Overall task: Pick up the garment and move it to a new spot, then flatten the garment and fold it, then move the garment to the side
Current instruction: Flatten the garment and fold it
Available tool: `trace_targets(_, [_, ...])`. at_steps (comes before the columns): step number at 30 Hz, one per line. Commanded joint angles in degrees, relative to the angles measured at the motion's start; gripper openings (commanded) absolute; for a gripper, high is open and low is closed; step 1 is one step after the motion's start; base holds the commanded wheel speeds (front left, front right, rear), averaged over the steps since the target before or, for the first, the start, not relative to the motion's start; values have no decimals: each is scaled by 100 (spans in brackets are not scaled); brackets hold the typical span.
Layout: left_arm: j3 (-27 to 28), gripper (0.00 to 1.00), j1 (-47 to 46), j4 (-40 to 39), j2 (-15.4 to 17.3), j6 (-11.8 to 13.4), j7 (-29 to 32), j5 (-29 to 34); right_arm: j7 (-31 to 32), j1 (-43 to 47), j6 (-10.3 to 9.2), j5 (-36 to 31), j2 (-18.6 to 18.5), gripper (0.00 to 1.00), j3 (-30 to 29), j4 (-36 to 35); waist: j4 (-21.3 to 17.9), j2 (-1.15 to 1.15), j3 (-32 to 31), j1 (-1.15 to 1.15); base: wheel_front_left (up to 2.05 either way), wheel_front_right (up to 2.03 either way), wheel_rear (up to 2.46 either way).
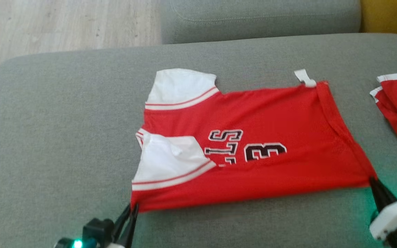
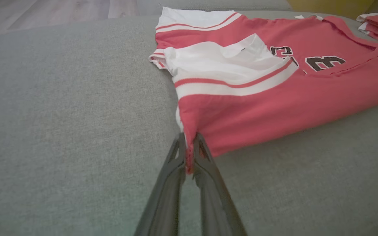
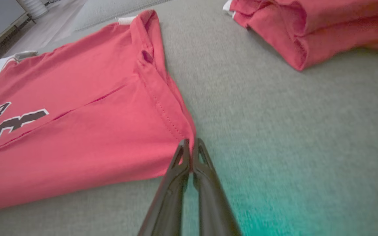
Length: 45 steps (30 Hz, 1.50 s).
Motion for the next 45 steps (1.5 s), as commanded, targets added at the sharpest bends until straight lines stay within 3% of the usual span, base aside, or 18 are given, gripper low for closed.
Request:
trace_targets(1, [190, 0, -74, -207, 168, 47, -5, -53, -34, 101, -5, -5, -263, 0, -57, -151, 27, 0, -20, 1, 0, 0, 0])
trace_targets(10, [63, 0, 98, -156, 134, 18, 84, -154, 189, 554, -5, -268, -128, 0, -533, -538, 23, 0, 34, 1, 0, 0, 0])
trace_targets(11, [56, 17, 74, -132, 135, 12, 76, -148, 223, 567, -5, -318, -107, 14, -586, -566, 20, 0, 44, 1, 0, 0, 0])
trace_targets(12, [42, 40, 38, -108, 138, 0, 76, -135, 250, 579, -5, -366, -80, 73, -646, -594, 15, 0, 54, 1, 0, 0, 0])
trace_targets(13, [22, 68, -4, -93, 145, -22, 75, -118, 267, 591, -5, -417, -54, 100, -715, -621, 9, 0, 61, 1, 0, 0, 0])
trace_targets(14, [9, 100, -47, -83, 150, -36, 80, -105, 264, 604, -5, -484, -32, 100, -793, -644, 2, 0, 68, 1, 0, 0, 0])
trace_targets(18, [19, 100, -269, -137, 210, -52, 53, -23, 259, 666, -5, -696, 66, 100, -1014, -894, -66, 0, 105, 1, 0, 0, 0])
trace_targets(25, [152, 100, -1180, -344, 579, -320, 376, 90, 352, 698, -5, -902, 217, 100, -1195, -1497, -219, 0, 305, 1, 0, 0, 0])
trace_targets(30, [401, 100, -2643, -307, 833, -760, 909, -26, 552, 576, -5, -1065, 333, 100, -1250, -2027, -452, 0, 698, 1, 0, 0, 0])
trace_targets(37, [464, 100, -5006, 847, 884, -1288, 1654, -435, 711, 351, -5, -1211, 438, 100, -1308, -2521, -896, 0, 1465, 1, 0, 0, 0])
trace_targets(45, [48, 100, -6400, 2509, 902, -1369, 1872, -282, 705, 105, -5, -1248, 517, 100, -1260, -2661, -1241, 0, 2088, 1, 0, 0, 0])
